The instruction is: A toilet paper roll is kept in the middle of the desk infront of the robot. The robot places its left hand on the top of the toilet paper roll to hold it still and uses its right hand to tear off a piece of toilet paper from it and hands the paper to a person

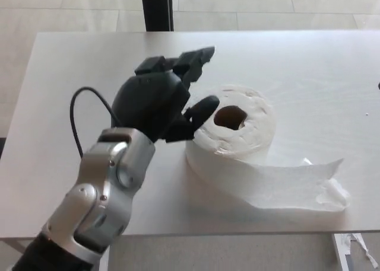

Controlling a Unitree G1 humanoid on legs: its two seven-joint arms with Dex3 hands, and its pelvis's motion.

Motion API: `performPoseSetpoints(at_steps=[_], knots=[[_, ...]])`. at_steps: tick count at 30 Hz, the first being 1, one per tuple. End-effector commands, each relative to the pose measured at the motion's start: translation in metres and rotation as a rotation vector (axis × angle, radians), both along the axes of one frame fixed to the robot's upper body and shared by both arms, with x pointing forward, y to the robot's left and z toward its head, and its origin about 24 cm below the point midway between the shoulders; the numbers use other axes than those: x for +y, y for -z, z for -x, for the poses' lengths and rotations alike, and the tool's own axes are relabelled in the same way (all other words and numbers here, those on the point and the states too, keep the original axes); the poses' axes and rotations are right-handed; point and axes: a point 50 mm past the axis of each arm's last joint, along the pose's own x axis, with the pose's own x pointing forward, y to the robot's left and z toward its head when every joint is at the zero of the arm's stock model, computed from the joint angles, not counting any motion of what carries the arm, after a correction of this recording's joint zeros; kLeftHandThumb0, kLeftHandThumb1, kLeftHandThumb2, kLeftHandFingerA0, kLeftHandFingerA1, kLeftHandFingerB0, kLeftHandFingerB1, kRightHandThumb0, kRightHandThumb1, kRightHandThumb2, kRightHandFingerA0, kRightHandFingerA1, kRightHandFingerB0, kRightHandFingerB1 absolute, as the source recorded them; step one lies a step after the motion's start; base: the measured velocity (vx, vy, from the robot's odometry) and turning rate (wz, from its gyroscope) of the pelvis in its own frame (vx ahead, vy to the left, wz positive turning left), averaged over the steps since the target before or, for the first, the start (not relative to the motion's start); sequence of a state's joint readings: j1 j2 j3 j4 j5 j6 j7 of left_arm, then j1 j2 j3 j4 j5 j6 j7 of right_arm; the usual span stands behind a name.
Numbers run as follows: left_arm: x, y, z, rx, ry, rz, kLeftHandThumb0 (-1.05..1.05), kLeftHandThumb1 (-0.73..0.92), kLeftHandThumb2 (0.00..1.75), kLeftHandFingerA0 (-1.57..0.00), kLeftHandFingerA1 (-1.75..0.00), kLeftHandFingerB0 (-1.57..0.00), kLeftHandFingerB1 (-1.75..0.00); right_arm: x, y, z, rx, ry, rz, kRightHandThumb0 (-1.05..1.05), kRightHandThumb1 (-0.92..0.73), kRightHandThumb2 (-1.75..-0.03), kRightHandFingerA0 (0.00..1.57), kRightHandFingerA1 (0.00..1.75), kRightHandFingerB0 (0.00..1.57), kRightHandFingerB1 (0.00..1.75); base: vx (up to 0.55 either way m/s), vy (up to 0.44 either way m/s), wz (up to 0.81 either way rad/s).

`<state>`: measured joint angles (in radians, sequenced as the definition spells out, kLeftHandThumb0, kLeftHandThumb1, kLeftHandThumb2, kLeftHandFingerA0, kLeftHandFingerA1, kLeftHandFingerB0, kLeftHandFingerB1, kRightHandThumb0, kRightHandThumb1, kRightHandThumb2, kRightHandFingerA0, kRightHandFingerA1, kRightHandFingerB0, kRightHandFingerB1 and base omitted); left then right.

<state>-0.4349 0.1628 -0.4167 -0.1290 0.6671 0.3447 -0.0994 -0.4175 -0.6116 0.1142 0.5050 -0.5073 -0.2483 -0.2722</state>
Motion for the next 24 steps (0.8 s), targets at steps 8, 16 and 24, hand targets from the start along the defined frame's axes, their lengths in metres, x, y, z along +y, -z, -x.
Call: performPoseSetpoints(at_steps=[8,16,24], knots=[[0.107,-0.096,0.038,0.124,-0.048,0.653,-0.86,0.77,1.03,-0.09,-0.51,-0.03,-0.24,-0.056,-0.004,0.089,0.063,0.112,-0.074,-1.05,-0.77,-1.07,0.0,0.21,0.0,0.01,0.0,0.0,0.0],[0.239,-0.01,0.136,0.295,-0.545,0.671,-0.9,0.92,0.69,-0.23,-0.46,-0.18,-0.35,-0.127,0.008,0.169,0.106,0.505,-0.219,-0.98,-0.68,-0.85,0.0,0.0,0.0,0.02,0.0,0.0,0.0],[0.33,0.067,0.257,0.425,-1.161,0.612,-0.99,0.88,0.67,-0.72,-0.77,-0.22,-0.55,-0.19,0.004,0.244,-0.139,0.893,-0.655,-0.96,-0.67,-0.86,0.0,0.0,0.0,0.12,0.0,0.0,0.0]])
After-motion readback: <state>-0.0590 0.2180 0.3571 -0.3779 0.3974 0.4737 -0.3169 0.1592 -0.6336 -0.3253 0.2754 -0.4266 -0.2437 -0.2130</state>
